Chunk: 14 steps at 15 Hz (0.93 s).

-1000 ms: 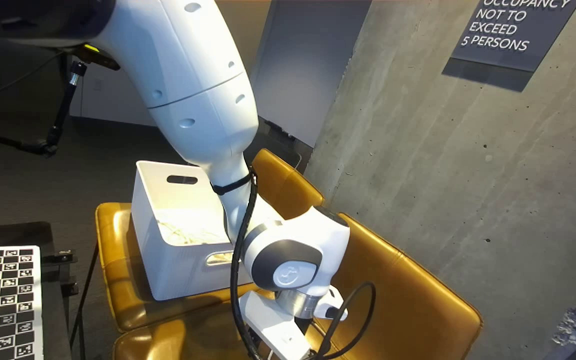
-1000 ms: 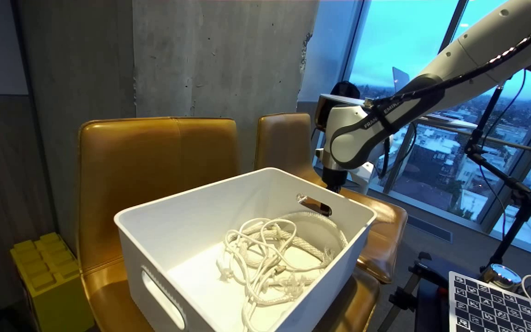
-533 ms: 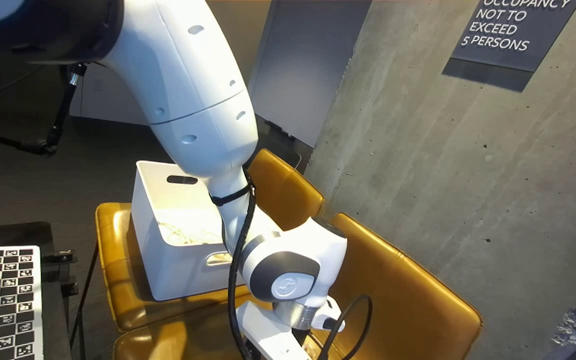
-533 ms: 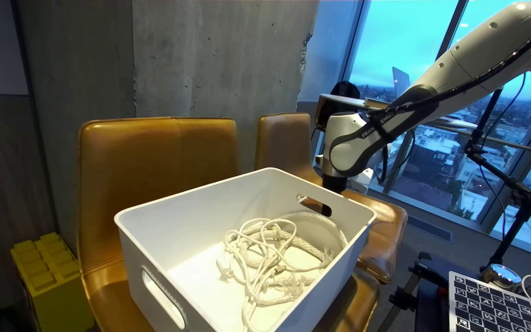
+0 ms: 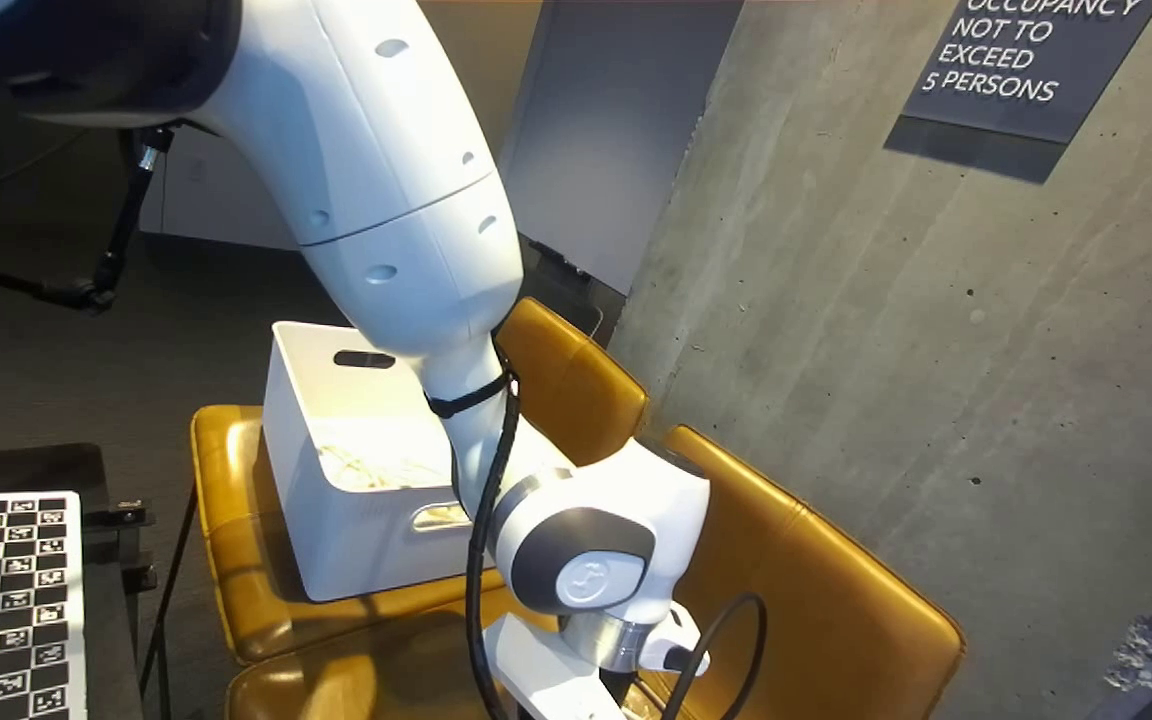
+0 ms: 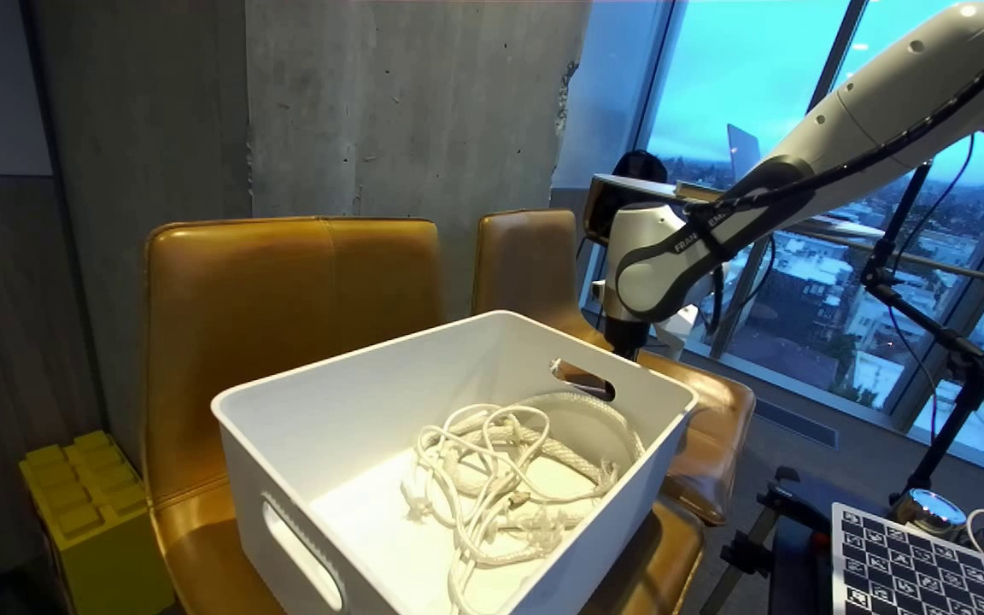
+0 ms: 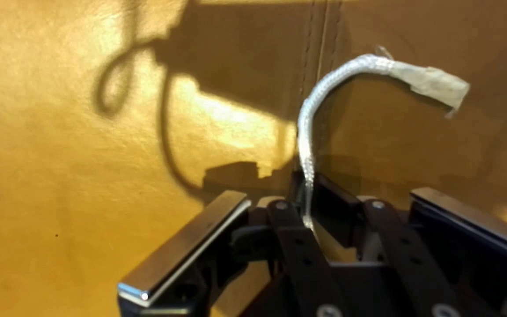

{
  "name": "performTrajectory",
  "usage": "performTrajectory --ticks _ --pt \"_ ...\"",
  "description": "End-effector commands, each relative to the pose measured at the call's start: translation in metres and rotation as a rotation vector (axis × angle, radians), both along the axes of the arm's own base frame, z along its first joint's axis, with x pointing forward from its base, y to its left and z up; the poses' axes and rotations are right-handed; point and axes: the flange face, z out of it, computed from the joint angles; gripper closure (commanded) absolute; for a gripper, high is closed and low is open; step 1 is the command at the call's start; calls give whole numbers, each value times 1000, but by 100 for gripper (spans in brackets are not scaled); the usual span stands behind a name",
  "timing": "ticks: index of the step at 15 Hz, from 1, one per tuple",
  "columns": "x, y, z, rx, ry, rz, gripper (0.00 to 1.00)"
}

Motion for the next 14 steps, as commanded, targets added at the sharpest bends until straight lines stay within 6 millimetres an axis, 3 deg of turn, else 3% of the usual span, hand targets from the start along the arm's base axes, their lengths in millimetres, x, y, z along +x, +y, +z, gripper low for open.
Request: performTrajectory --ticks 1,3,8,14 --pt "-2 11 23 -7 0 5 97" --pt "1 26 52 -12 -27 19 97" --pt "9 76 152 -2 -149 75 97" --pt "12 179 273 15 -297 172 97"
